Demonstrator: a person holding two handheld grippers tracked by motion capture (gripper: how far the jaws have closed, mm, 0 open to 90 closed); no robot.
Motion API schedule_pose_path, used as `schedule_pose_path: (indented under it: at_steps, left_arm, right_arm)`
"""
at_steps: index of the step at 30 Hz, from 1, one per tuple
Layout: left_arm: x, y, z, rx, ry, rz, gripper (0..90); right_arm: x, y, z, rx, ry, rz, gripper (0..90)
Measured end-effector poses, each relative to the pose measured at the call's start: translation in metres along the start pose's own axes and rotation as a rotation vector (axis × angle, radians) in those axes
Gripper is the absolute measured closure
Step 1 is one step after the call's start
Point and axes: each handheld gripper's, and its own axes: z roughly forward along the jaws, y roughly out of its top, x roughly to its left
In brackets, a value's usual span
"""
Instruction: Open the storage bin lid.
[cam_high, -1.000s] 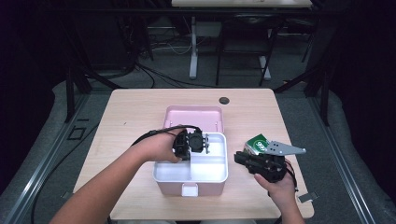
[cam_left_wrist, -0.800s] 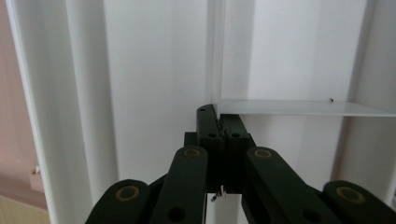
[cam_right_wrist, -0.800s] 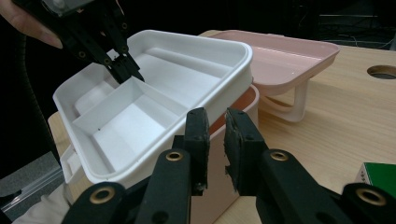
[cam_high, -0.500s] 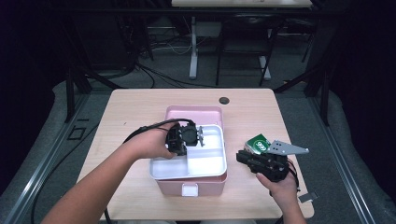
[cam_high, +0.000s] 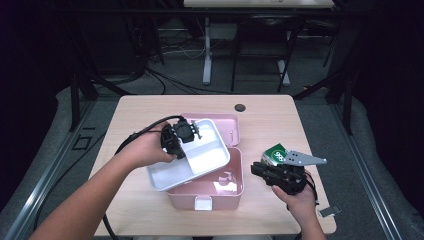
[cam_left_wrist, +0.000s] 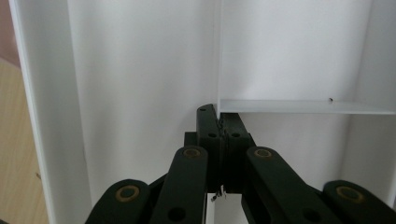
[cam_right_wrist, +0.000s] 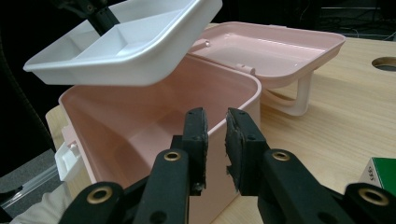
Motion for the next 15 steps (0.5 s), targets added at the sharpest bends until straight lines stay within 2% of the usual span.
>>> schedule_pose_path:
  at_steps: [3,7,15]
  left_arm:
    - [0.008,-0.009,-0.001,-0.018,-0.005,-0.068,89.2]
    - [0.014,-0.020,-0.004,-0.026,-0.004,-0.117,89.2]
    - [0.028,-0.046,-0.013,-0.042,-0.001,-0.205,89.2]
  right_arm:
    - [0.000,-0.001,0.002,-0.014,0.002,0.003,77.8]
    - [-0.001,-0.001,0.001,0.002,0.003,0.005,77.9]
    - [-0.001,-0.003,0.001,-0.002,-0.002,0.009,77.8]
